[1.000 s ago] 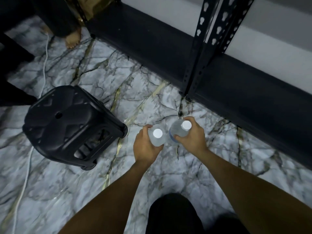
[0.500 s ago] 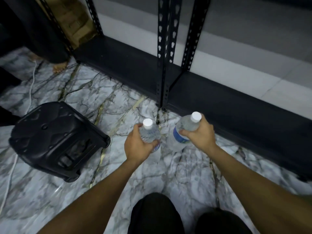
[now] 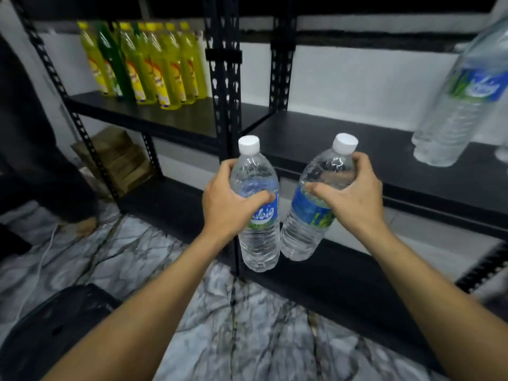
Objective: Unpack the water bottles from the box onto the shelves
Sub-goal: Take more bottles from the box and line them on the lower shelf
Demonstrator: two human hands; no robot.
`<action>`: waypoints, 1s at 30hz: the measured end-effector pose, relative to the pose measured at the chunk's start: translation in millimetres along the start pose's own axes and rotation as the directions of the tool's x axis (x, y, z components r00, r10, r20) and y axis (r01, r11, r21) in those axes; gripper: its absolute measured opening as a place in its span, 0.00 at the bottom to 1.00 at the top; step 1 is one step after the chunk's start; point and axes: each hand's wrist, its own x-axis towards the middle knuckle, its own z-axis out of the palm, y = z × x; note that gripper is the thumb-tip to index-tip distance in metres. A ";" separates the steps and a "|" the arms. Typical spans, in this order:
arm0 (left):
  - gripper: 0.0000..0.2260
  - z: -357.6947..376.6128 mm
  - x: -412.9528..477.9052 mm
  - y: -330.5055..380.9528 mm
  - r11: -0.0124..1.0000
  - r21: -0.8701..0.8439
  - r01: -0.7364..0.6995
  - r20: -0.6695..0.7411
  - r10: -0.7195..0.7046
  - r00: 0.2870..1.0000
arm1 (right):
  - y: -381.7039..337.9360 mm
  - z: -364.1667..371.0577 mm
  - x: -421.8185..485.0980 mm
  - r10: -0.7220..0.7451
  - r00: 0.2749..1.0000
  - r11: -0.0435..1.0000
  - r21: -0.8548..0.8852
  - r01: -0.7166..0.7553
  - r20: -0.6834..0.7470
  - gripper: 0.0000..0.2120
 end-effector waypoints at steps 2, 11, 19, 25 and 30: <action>0.27 1.4 28.6 37.8 0.998 -0.016 -0.068 0.023 0.068 0.997 | -32.6 -19.8 27.0 -0.059 0.997 0.998 0.013 0.060 -0.049 0.33; 0.24 23.6 131.7 124.3 0.979 -0.023 -0.203 -0.017 0.203 0.979 | -87.8 -63.0 136.7 -0.133 0.952 0.989 0.023 0.145 -0.277 0.29; 0.20 63.4 200.8 134.3 0.989 -0.048 -0.137 -0.084 0.133 0.988 | -59.7 -49.3 194.5 -0.110 0.938 0.994 -0.019 0.110 -0.328 0.33; 0.24 97.3 234.7 116.9 0.982 -0.003 -0.189 -0.150 0.187 0.971 | -41.5 -22.7 219.7 -0.122 0.926 0.989 0.029 0.142 -0.356 0.30; 0.26 114.1 259.7 107.1 0.981 0.000 -0.194 -0.189 0.190 0.963 | -29.3 -15.0 229.8 -0.129 0.916 0.986 0.054 0.161 -0.381 0.34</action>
